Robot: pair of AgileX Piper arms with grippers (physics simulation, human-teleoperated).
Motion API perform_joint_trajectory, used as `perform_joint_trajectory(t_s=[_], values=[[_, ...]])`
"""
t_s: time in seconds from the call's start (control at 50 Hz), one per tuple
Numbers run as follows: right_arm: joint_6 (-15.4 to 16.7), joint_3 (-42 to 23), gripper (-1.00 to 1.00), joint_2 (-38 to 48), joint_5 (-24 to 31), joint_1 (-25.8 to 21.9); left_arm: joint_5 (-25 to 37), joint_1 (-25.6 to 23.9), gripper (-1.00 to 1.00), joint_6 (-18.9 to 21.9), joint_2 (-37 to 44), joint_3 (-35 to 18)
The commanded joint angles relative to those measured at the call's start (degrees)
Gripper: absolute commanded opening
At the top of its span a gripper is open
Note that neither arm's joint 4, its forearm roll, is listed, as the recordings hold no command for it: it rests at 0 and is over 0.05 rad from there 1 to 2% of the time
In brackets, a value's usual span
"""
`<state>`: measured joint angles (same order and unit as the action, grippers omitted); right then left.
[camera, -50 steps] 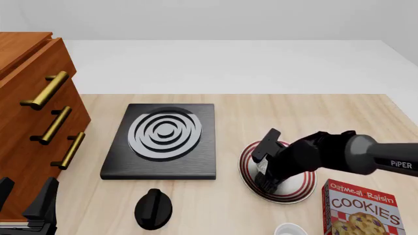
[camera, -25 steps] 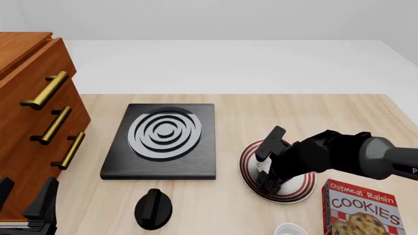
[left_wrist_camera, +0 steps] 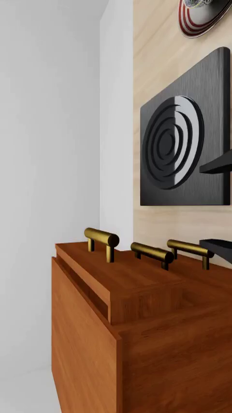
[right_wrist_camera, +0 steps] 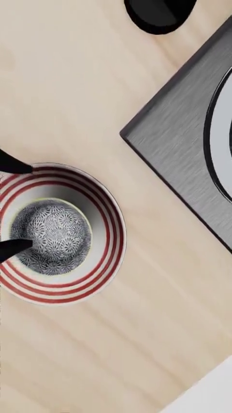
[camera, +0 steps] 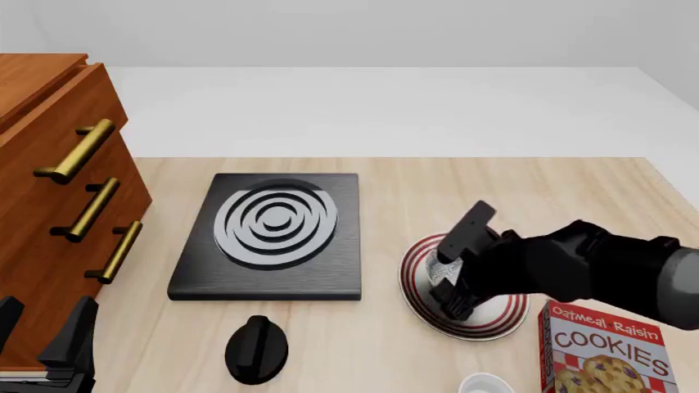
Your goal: Pick the akita bowl on the ramekin and place it on the plate.
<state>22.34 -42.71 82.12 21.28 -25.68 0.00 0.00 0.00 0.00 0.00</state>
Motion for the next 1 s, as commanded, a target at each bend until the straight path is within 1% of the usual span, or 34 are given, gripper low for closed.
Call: perform_joint_trajectory(t_s=[0.02,0.2,0.34,0.38,0.4,0.42,0.44,0.46,0.48,0.52,0.54,0.6,0.62,0.66,0.68,0.7,0.74,0.8,0.86,0.92,1.0], values=[[-2.7,2.5,1.0,-3.7,-1.8,-1.2,0.0,0.0,1.0,0.0,0.0,0.0],[-2.6,1.0,1.0,-7.0,-0.4,-1.1,0.0,0.0,1.0,0.0,0.0,0.0],[-3.1,1.0,1.0,-9.1,-1.0,-0.3,0.0,0.0,1.0,0.0,0.0,0.0],[-2.8,1.8,1.0,-9.5,-2.1,0.0,0.0,0.0,1.0,0.0,0.0,0.0],[-1.4,2.4,1.0,-9.2,-2.6,0.8,0.0,0.0,1.0,0.0,0.0,0.0],[-1.4,3.3,1.0,-9.2,-3.7,0.8,0.0,0.0,1.0,0.0,0.0,0.0],[-2.1,3.6,1.0,-9.7,-4.5,1.1,0.0,0.0,1.0,0.0,0.0,0.0],[-3.6,3.8,1.0,-10.6,-5.1,0.7,0.0,0.0,1.0,0.0,0.0,0.0],[-3.3,4.1,1.0,-11.1,-6.0,1.2,0.0,0.0,1.0,0.0,0.0,0.0],[-3.9,5.0,1.0,-12.1,-7.9,2.1,0.0,0.0,1.0,0.0,0.0,0.0],[-3.3,5.4,1.0,-13.8,-10.8,4.8,0.0,0.0,1.0,0.0,0.0,0.0],[-4.1,6.4,1.0,-14.8,-11.6,3.6,0.0,0.0,1.0,0.0,0.0,0.0],[-5.5,7.0,1.0,-16.3,-12.1,2.6,0.0,0.0,1.0,0.0,0.0,0.0],[-6.0,7.5,1.0,-17.8,-13.7,3.2,0.0,0.0,1.0,0.0,0.0,0.0],[-5.6,8.0,1.0,-17.6,-14.3,3.2,0.0,0.0,1.0,0.0,0.0,0.0],[-5.8,8.7,1.0,-17.8,-14.9,2.7,0.0,0.0,1.0,0.0,0.0,0.0],[-7.6,9.6,1.0,-19.8,-16.5,3.4,0.0,0.0,1.0,0.0,0.0,0.0],[-7.5,10.6,1.0,-20.6,-18.0,3.9,0.0,0.0,1.0,0.0,0.0,0.0],[-8.6,12.1,1.0,-23.3,-20.4,5.1,0.0,0.0,1.0,0.0,0.0,0.0],[-8.7,13.6,1.0,-24.0,-22.0,5.8,0.0,0.0,1.0,0.0,0.0,0.0],[-9.6,15.2,1.0,-25.8,-23.8,6.7,0.0,0.0,1.0,0.0,0.0,0.0]])
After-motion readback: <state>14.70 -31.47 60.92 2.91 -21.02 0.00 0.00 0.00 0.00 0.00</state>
